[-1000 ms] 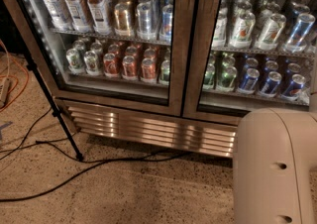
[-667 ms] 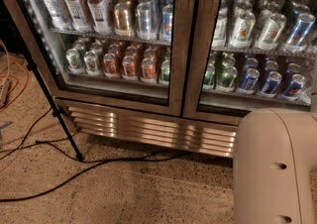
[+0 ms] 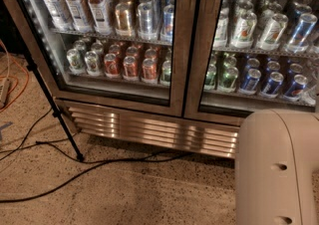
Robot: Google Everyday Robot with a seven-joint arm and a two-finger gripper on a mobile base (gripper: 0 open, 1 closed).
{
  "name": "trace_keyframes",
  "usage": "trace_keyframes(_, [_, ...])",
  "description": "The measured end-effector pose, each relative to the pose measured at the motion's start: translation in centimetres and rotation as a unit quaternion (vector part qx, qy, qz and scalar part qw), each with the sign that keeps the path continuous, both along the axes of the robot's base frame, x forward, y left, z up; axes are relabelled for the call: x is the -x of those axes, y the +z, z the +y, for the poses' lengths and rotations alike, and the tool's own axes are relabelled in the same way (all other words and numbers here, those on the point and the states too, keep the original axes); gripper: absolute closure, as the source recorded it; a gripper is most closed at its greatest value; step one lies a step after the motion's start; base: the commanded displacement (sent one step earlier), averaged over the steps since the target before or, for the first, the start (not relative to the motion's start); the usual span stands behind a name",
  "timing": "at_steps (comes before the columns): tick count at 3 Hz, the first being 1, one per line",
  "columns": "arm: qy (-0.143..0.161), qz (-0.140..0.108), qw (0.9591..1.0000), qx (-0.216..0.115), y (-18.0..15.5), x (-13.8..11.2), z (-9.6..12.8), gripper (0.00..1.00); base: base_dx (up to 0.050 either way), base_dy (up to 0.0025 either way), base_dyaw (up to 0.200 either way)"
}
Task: Open right fridge door
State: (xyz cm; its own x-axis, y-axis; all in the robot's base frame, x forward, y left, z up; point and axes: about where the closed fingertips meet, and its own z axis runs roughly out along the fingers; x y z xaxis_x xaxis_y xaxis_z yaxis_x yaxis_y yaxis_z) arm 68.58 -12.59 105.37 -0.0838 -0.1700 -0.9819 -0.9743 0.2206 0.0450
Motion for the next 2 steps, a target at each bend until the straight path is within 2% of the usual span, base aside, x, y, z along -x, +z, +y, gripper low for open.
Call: trace_keyframes(2, [0.000,0.000,1.0000,0.000,0.41,-0.62,-0.38,1.00,0.000,0.00000,0.000])
